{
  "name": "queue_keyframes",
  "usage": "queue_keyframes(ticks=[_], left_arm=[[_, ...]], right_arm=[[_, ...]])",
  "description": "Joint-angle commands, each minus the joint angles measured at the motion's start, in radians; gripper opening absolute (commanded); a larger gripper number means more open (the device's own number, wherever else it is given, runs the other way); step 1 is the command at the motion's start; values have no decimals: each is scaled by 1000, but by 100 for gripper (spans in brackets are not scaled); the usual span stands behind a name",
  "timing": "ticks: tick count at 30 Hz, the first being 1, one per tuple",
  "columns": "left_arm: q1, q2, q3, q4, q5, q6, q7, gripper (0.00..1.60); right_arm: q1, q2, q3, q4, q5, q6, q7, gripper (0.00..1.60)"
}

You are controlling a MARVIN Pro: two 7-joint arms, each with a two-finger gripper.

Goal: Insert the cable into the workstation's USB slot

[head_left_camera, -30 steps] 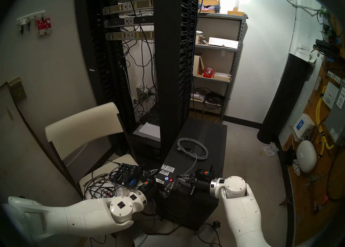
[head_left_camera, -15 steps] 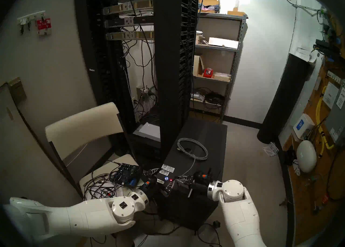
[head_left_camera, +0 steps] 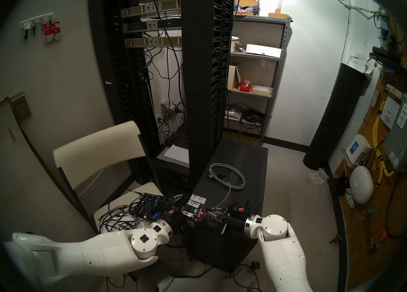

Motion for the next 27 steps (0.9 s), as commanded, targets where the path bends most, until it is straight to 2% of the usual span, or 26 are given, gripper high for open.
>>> queue_keyframes(ticks=[1,14,27], left_arm=[[-12,-9,-11,-2,-3,-16,-5,160],[-13,-5,-16,-14,-6,-11,3,160],[-16,-8,-16,-9,-7,-14,3,160]], right_arm=[[24,2,5,17,35,-38,24,0],[45,17,4,60,14,-120,10,0],[43,18,1,42,21,-116,16,0]])
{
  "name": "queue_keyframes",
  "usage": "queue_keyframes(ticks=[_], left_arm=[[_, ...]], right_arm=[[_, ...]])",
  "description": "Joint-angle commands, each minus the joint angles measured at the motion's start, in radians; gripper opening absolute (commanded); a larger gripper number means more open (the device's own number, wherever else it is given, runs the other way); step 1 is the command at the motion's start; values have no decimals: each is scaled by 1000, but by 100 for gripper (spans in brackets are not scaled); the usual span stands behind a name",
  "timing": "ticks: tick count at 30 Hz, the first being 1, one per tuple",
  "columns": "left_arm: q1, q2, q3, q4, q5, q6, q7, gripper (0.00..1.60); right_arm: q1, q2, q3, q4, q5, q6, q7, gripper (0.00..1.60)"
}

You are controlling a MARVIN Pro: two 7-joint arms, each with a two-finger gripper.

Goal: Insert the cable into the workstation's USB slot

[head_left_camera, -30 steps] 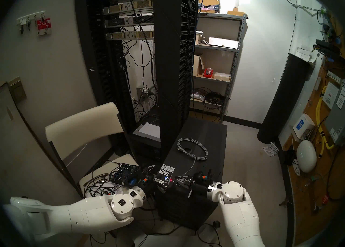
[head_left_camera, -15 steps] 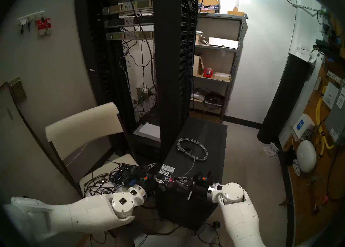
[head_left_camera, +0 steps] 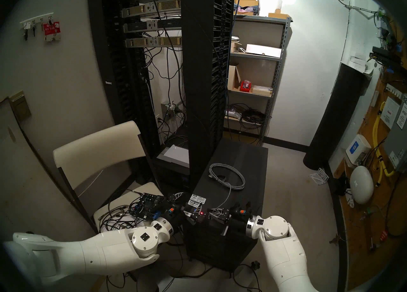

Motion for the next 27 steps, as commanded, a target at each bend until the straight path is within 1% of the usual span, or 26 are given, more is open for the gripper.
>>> queue_keyframes(ticks=[1,3,4,6,8,16,24,27], left_arm=[[-12,-2,-9,-10,0,-9,-1,160],[-12,-2,-9,-10,0,-8,-1,160],[-13,-2,-9,-10,0,-8,-1,160],[-13,-2,-9,-10,0,-9,-1,160],[-13,-1,-9,-11,0,-9,-1,160],[-12,1,-8,-13,1,-11,3,160],[-13,4,-9,-15,-1,-11,4,160],[-14,4,-9,-13,-2,-11,2,160]], right_arm=[[14,-8,0,-23,16,-11,5,0],[16,-9,-1,-17,15,-14,3,0],[20,-11,3,-6,29,-17,10,0],[27,-10,0,9,22,-24,3,0],[34,-10,3,21,36,-21,14,0],[41,-9,5,34,35,-26,18,0],[46,-7,5,38,27,-32,23,0],[46,-6,2,35,10,-31,16,0]])
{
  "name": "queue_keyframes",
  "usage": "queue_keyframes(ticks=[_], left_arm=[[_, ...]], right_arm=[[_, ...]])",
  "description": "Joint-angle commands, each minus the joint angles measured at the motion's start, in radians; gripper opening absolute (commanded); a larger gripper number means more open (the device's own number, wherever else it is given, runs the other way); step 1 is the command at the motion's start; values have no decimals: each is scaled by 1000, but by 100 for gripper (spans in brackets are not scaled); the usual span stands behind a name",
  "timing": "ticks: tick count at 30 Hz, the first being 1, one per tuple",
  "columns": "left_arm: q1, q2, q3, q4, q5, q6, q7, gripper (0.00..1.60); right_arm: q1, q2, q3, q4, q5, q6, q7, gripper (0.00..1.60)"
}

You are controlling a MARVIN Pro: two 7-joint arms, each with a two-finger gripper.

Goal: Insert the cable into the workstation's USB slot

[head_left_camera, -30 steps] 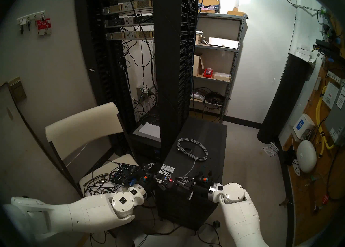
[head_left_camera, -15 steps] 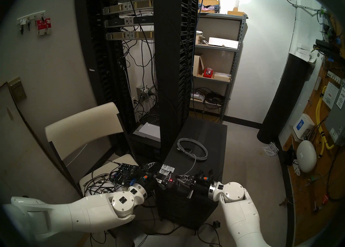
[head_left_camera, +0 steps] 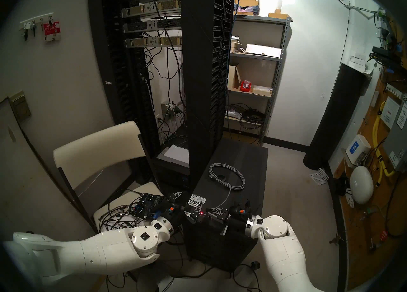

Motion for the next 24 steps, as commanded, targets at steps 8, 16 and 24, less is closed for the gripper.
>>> queue_keyframes(ticks=[8,16,24], left_arm=[[-12,4,-9,-10,-2,-8,-4,160],[-12,3,-10,-8,-6,-9,-4,160],[-13,5,-9,-10,-6,-7,-1,160]], right_arm=[[22,-2,-6,-8,-16,-2,-7,0],[23,1,-11,-2,-29,1,-7,0],[20,-1,-5,4,-32,-3,-14,0]])
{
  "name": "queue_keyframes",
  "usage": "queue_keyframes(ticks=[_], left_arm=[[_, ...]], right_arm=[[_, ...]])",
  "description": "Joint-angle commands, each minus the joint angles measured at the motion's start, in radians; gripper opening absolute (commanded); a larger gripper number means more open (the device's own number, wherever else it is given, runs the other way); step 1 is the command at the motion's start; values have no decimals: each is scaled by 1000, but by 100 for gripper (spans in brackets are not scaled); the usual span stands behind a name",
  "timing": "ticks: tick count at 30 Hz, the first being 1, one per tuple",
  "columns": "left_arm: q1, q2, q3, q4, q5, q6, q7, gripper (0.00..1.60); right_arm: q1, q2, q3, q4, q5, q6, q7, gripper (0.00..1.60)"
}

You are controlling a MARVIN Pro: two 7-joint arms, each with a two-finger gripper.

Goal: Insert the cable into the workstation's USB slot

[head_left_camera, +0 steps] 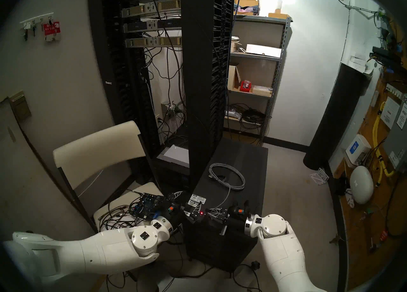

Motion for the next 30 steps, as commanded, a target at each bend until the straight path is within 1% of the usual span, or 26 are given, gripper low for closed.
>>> queue_keyframes(ticks=[1,2,14,17,21,26,30], left_arm=[[-11,2,-9,-10,1,-6,1,160],[-11,1,-9,-9,1,-7,0,160],[-13,-6,-8,-2,1,-5,3,160],[-12,-5,-8,-4,1,-4,5,160],[-12,-4,-8,-6,0,-4,6,160],[-12,-5,-8,-8,0,-5,9,160],[-12,-6,-8,-5,0,-7,10,160]], right_arm=[[10,-2,4,-3,3,-2,-6,0],[10,-4,7,-1,2,-10,-17,0],[26,6,6,12,9,-15,0,0],[23,12,-4,4,-9,-11,0,0],[19,13,-6,-1,-9,-1,13,0],[24,13,-12,23,-27,-16,-3,0],[20,10,-13,17,-42,-7,-11,0]])
